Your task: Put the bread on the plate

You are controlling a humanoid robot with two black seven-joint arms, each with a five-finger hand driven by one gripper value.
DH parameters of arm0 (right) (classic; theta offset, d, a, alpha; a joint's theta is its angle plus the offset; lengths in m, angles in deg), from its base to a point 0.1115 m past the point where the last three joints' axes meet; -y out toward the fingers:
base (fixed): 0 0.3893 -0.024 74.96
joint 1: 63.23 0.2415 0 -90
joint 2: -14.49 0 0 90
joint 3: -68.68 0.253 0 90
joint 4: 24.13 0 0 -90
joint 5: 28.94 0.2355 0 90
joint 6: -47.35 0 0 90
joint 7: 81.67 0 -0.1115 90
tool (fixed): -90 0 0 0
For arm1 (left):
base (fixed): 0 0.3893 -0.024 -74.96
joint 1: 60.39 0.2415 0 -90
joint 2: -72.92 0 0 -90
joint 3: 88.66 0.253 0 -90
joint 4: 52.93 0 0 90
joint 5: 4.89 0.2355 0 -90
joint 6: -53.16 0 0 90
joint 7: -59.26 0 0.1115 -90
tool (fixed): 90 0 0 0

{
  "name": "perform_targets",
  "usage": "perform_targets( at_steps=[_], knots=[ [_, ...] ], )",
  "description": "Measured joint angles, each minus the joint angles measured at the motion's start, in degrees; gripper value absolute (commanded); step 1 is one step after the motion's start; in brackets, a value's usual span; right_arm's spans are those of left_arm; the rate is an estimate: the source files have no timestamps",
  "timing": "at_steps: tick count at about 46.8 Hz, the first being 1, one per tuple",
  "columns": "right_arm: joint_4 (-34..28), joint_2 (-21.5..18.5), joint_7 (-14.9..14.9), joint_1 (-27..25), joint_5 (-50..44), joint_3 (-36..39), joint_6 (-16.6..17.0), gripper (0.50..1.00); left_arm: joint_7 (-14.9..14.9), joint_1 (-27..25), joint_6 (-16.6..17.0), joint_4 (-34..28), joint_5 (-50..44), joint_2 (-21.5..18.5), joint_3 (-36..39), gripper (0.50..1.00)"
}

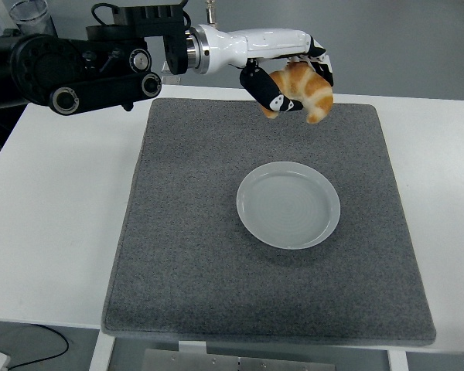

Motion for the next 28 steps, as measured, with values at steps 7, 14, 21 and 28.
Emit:
perform_targets(
  at_steps=[7, 14, 21, 28],
  knots=[
    [0.00, 0.00, 0.00, -0.02, 0.00, 0.00, 0.00, 0.952, 0.97, 0.79, 0.46, 0.31, 0.12, 3.04, 0.00, 0.500],
    [0.00, 0.00, 0.00, -0.05, 0.00, 0.02, 0.01, 0.952, 1.53, 1.73, 0.77, 1.30, 1.86, 5.57, 0.00, 0.500],
    [0.00, 0.00, 0.00, -0.03, 0.00, -0.01, 0.01, 0.952, 1.61, 3.52, 0.86, 1.99, 5.23, 7.09, 0.06, 0.500],
    [0.00, 0.00, 0.00, -0.03, 0.00, -0.01, 0.01, 0.952, 1.61, 5.76, 0.84, 2.27, 7.31, 8.22, 0.44, 0.500]
  ],
)
